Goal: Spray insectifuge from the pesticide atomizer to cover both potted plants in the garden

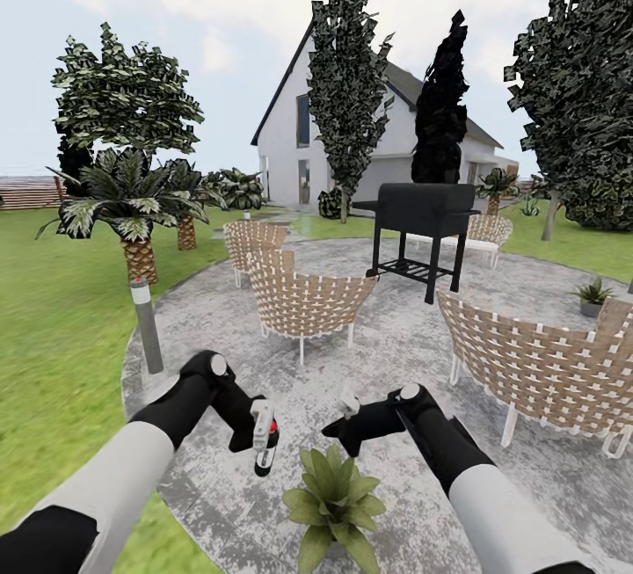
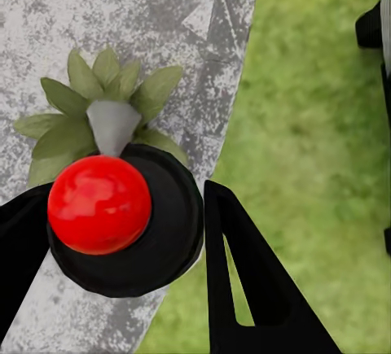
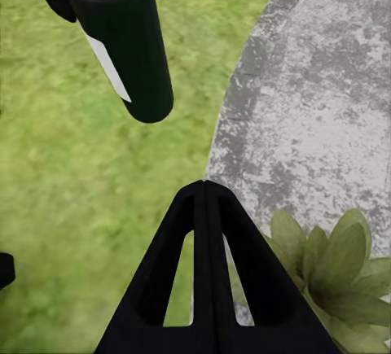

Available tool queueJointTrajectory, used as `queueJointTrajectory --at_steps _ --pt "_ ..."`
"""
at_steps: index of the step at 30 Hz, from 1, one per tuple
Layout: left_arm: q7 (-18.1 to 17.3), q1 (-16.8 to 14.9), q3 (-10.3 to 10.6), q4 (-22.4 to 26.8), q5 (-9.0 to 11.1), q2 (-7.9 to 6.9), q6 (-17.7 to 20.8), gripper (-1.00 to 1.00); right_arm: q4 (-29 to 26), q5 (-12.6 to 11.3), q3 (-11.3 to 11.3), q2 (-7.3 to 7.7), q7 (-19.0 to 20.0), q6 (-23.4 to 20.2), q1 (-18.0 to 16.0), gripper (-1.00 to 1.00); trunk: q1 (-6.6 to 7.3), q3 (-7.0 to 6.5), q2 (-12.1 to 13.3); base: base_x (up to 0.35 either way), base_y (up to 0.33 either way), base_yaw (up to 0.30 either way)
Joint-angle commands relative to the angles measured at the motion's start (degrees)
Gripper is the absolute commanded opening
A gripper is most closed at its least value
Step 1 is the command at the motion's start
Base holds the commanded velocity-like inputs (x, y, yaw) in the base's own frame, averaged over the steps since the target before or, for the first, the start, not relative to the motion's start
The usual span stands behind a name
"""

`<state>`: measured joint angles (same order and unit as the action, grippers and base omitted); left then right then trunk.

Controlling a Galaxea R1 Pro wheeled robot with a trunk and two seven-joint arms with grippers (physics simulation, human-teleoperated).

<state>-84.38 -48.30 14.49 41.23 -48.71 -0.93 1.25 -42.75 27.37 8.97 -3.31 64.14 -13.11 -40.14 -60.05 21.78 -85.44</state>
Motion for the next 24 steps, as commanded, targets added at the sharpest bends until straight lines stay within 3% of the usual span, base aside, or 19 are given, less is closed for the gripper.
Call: queueJointTrajectory --at_steps 1,8,9,11,20,24 --pt "-0.1 0.0 0.4 0.1 -0.1 0.1 0.1 -1.0 -0.2 0.1 0.0 -0.09 0.3 -0.6 0.0 -1.0 0.0 0.07 0.0 0.0 0.0 0.0" --pt "-1.3 0.0 5.4 0.1 -0.1 1.77 2.1 -1.0 -4.1 -0.1 0.0 -0.63 0.6 -2.8 0.0 -1.0 0.0 0.07 0.0 0.0 0.0 0.0" --pt "-1.3 0.0 5.9 0.1 -0.1 1.95 3.0 -1.0 -5.1 -0.1 0.1 -0.69 2.1 -3.2 0.0 -1.0 0.0 0.07 0.0 0.0 0.0 0.0" --pt "-1.3 0.0 6.1 0.1 -0.1 2.04 3.5 -1.0 -5.8 -0.1 0.2 -0.72 4.2 -3.5 0.0 -1.0 0.0 0.07 0.0 0.0 0.0 0.0" --pt "-1.3 0.0 6.1 0.1 -0.1 3.4 3.9 -1.0 -6.7 -0.1 0.5 -0.73 4.9 -3.6 0.0 -1.0 0.0 0.07 0.0 0.0 0.0 0.0" --pt "-1.3 0.0 6.1 0.1 -0.1 3.56 4.9 -1.0 -6.8 -0.1 3.4 -0.73 4.9 -3.6 0.0 -1.0 0.0 0.07 0.0 0.0 0.0 0.0"
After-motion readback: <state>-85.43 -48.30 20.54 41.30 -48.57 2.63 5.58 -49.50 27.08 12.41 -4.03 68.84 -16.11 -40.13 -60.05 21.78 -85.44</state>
